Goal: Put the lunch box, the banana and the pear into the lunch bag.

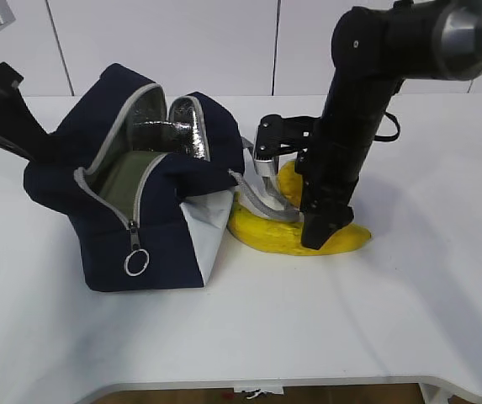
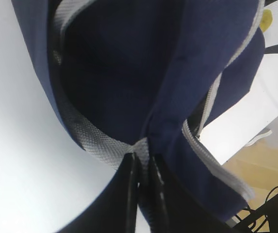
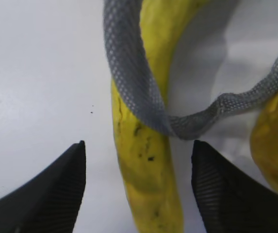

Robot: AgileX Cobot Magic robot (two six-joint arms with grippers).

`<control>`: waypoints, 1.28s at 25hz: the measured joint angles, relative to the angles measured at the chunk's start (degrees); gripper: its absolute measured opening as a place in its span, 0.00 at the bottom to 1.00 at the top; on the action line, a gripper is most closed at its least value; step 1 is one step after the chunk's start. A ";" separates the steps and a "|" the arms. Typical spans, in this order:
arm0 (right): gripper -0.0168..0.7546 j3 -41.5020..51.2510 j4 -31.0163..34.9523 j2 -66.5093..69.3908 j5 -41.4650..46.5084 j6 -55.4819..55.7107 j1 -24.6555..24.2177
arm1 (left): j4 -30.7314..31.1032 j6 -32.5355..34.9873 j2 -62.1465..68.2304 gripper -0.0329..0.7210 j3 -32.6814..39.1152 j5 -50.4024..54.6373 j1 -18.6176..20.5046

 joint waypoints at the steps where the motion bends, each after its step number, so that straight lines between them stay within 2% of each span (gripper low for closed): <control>1: 0.69 0.00 0.00 0.27 0.00 0.00 0.00 | 0.00 0.00 0.00 0.06 0.00 0.00 0.00; 32: 0.68 0.00 -0.03 3.48 2.12 1.21 0.00 | 0.59 0.00 0.00 0.06 0.00 0.04 0.00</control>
